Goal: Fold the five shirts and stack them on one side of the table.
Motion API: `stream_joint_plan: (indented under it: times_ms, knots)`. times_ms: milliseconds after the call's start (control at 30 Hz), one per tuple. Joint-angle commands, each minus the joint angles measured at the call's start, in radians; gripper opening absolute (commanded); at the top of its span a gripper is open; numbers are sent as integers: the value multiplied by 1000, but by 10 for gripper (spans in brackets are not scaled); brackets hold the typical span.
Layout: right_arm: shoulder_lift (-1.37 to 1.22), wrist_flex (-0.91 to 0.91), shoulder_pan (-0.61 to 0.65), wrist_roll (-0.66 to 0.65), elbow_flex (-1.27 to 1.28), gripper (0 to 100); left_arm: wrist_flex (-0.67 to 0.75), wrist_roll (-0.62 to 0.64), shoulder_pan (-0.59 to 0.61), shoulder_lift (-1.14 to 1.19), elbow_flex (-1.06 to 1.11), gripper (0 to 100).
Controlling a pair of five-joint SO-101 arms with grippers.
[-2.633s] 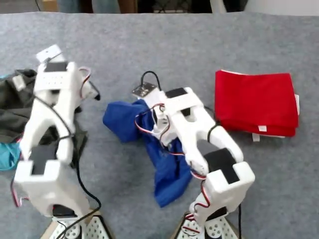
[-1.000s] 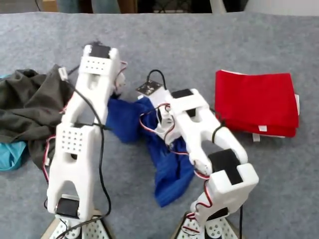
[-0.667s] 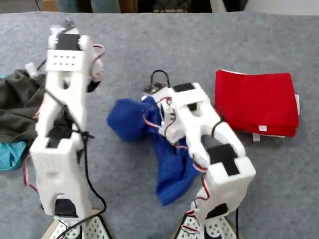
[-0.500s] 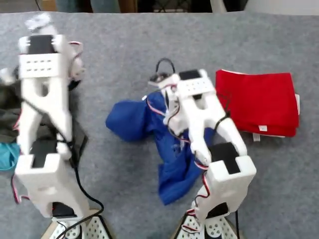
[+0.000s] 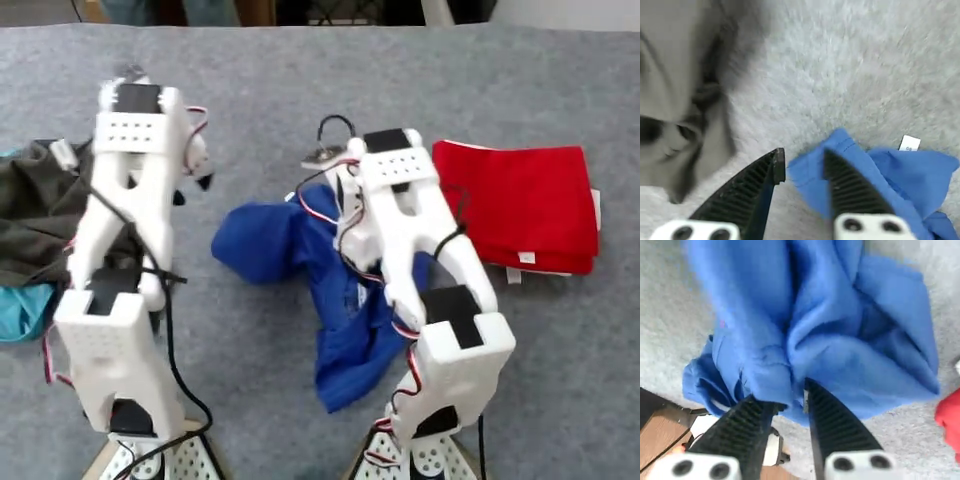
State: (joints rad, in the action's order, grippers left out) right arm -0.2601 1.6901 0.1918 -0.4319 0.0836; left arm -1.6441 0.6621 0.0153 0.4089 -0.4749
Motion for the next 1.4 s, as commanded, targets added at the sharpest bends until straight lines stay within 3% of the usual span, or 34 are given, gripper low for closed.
stream_joint_plan:
  times_ms: [0,167,300,533,733,1067,1367]
  knots:
    - [137,-81,-25,-8,113,73,9,64,-68,15,-104,232]
    - [320,-219,-11,-49,378,65,9,107,-165,77,-203,234]
    - [453,-350,-74,-51,555,66,15,141,-219,163,-263,234]
    - [542,-404,-207,-95,607,67,-20,164,-228,394,-424,224]
    - [515,-407,-222,-95,610,67,-117,143,-234,493,-599,63]
    - [455,-442,-222,-94,607,67,-118,14,-260,327,-556,30]
    - [456,-442,-222,-94,607,67,-114,-71,-317,141,-199,33]
